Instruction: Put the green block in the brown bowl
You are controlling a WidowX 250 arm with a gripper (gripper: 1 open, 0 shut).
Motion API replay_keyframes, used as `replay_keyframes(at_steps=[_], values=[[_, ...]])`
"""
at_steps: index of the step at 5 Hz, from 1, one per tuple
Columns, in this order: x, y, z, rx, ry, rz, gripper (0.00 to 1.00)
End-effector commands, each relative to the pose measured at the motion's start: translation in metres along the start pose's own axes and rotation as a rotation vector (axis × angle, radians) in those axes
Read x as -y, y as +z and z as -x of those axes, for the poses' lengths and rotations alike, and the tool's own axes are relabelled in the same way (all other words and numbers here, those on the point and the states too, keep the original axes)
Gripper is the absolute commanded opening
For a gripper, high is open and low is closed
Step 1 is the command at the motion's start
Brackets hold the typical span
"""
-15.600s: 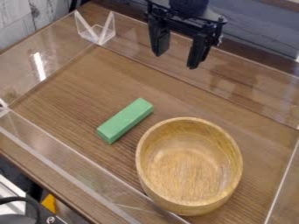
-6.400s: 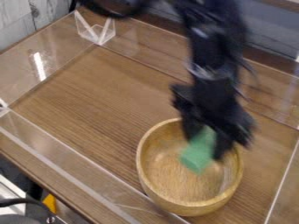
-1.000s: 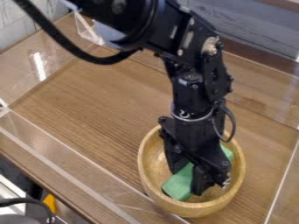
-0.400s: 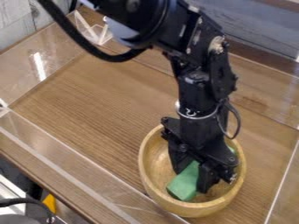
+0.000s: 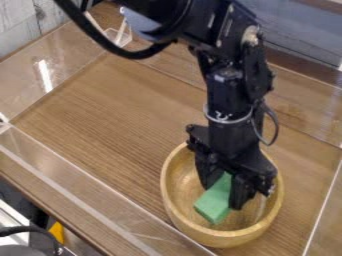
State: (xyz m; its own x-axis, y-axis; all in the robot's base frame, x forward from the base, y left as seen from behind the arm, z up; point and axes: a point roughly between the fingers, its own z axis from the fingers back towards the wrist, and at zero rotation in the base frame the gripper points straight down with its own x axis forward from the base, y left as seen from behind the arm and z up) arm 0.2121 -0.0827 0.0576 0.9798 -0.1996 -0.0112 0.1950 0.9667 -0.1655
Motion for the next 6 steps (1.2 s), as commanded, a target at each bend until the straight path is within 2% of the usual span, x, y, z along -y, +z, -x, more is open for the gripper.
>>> replay_keyframes(at_steps=[1, 2, 3, 5, 6], values=[[-0.007, 0.017, -0.009, 0.042, 0.008, 0.004, 0.00], [-0.015, 0.022, -0.008, 0.042, 0.014, 0.003, 0.00], [-0.014, 0.018, -0.004, 0.047, 0.071, 0.008, 1.00], [-0.020, 0.038, -0.028, 0.076, 0.118, 0.002, 1.00], [-0.037, 0.047, -0.030, 0.094, 0.151, -0.008, 1.00]])
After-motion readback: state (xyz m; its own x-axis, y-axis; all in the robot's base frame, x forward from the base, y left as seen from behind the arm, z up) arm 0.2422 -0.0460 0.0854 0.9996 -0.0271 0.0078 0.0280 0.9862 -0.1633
